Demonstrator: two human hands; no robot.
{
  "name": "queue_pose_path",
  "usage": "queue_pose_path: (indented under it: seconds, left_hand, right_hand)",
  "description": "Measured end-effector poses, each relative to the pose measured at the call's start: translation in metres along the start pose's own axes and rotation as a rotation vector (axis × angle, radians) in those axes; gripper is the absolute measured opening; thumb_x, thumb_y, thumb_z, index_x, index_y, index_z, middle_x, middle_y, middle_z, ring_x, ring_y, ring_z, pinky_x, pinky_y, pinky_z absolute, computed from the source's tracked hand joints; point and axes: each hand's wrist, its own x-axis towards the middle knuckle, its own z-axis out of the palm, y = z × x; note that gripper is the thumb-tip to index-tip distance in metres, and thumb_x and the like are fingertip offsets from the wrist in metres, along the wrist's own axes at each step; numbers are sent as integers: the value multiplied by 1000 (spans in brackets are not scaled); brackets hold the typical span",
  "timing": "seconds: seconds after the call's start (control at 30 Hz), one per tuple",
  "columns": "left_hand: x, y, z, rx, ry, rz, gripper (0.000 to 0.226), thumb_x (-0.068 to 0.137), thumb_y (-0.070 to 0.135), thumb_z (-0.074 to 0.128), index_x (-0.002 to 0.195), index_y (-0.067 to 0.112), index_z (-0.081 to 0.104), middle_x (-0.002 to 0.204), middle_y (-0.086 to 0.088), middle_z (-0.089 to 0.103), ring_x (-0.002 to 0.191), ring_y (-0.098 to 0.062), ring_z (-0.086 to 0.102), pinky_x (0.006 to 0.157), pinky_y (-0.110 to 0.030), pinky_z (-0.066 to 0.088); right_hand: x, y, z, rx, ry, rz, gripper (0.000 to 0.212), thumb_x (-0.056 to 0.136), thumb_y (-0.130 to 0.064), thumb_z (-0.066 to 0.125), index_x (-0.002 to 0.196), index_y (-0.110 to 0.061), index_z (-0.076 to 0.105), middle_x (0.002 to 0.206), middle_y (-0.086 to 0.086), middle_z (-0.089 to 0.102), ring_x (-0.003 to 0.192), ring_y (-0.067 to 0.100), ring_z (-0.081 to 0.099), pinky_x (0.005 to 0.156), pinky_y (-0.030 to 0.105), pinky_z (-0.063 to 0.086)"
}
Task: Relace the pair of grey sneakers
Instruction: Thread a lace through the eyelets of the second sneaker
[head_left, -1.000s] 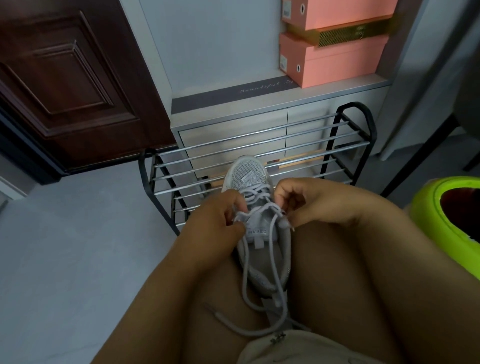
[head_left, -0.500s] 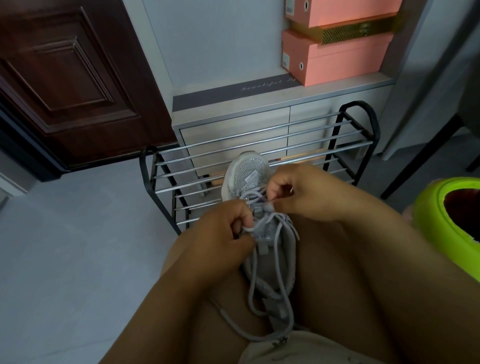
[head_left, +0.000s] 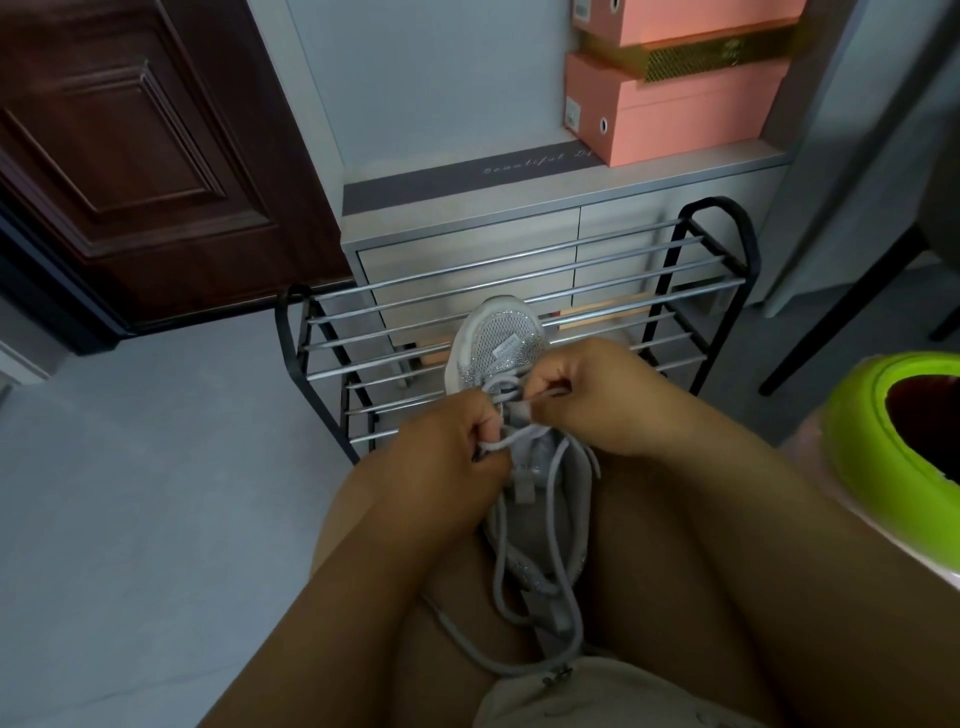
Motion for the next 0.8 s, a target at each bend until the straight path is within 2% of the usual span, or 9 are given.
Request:
queue_pose_path:
  seconds: [0.13, 0.23, 0.3, 0.4, 0.5, 0.6, 0.63, 0.7, 0.8]
  left_hand:
    - [-3, -7, 0, -54, 77, -34, 13, 70, 37, 58, 64, 32, 47, 63, 20, 55, 50, -1, 46, 49, -35, 46]
    - [-3, -11, 0, -65, 85, -13, 14, 68, 43, 55, 62, 34, 46, 62, 18, 55, 50, -1, 48, 46, -32, 45]
    - [-2, -13, 0, -61, 73, -26, 13, 67, 45, 53, 62, 35, 47, 63, 19, 56, 49, -1, 48, 46, -34, 47]
    - [0, -15, -2, -47, 33, -28, 10, 66, 45, 54, 64, 37, 49, 61, 18, 55, 49, -1, 46, 48, -35, 46]
    - [3, -8, -10, -195, -88, -22, 13, 68, 45, 62, 72, 34, 55, 59, 11, 52, 52, -3, 47, 51, -34, 45]
    - [15, 0, -15, -409, 54, -173, 16, 75, 45, 63, 75, 29, 59, 61, 13, 59, 52, 3, 53, 48, -14, 42]
    - [20, 2, -15, -355, 111, -217, 19, 79, 45, 63, 74, 27, 59, 58, 18, 60, 49, 6, 52, 46, -8, 39]
    - [28, 6, -12, -217, 96, -248, 25, 83, 43, 64, 72, 22, 60, 52, 19, 58, 45, 7, 50, 43, -5, 35]
    - [33, 10, -4, -95, 38, -214, 25, 85, 39, 64, 73, 18, 59, 57, 6, 59, 48, 0, 50, 51, -17, 41]
  right_hand:
    - [-1, 12, -5, 655, -81, 66, 19, 73, 11, 63, 63, -4, 62, 63, 1, 54, 53, 6, 47, 52, 16, 36]
    - [0, 18, -7, 1053, -166, 115, 17, 62, 8, 55, 51, -2, 62, 55, 6, 54, 48, 9, 50, 49, 17, 40]
    - [1, 18, -7, 1020, -195, 129, 13, 62, 5, 55, 53, -2, 62, 55, 8, 54, 48, 11, 48, 50, 19, 37]
    - [2, 17, -6, 748, -208, 106, 16, 71, 12, 56, 63, -3, 57, 58, 10, 54, 52, 14, 41, 53, 25, 30]
    - [0, 18, -8, 606, -224, 66, 21, 78, 13, 56, 67, -4, 59, 64, 11, 55, 57, 14, 43, 54, 22, 35]
    - [-2, 19, -11, 552, -251, 29, 17, 79, 11, 57, 71, -3, 61, 65, 7, 57, 58, 12, 46, 56, 20, 40]
    - [-2, 18, -11, 545, -260, 22, 16, 79, 10, 58, 72, -3, 61, 66, 6, 58, 59, 12, 47, 56, 19, 41]
    - [-3, 17, -11, 540, -281, 11, 15, 80, 10, 58, 72, -3, 60, 66, 5, 58, 59, 13, 48, 57, 19, 41]
    - [-3, 16, -11, 526, -293, 13, 15, 80, 9, 58, 72, -3, 60, 67, 5, 58, 61, 15, 48, 57, 19, 42]
